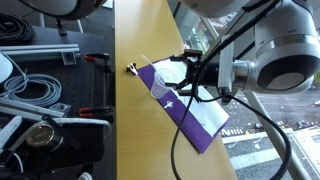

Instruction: Put the straw in the cup

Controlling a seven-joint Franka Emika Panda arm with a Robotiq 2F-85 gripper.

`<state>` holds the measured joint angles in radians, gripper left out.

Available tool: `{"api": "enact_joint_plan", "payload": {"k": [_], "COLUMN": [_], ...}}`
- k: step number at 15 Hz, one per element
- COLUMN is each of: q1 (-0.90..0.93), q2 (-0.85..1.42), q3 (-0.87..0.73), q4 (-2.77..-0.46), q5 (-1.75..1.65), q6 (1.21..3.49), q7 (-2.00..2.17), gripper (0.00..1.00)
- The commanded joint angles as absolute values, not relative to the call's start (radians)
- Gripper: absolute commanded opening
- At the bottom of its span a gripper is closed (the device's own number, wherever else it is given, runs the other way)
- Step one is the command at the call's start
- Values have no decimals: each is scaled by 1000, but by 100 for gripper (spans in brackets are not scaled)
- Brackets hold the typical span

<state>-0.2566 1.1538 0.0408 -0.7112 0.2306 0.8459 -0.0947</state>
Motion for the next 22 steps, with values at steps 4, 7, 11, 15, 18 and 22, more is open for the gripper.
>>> {"api": "enact_joint_plan", "payload": {"k": [4,7,11,15,18,22], "q1": [-233,-212,-153,-88,-61,-74], "q2": [1170,1164,1124,1051,988,877], "q3": [75,76,75,60,68,87], "q4": [-669,-672,-669,-730,-816,-1030], "q5": [259,242,152,18,-51,-33], "q6": [827,827,829,895,1026,1333], "q7": [-57,-69,-185,-388,-517,-633], "gripper": [100,100,100,100,100,100]}}
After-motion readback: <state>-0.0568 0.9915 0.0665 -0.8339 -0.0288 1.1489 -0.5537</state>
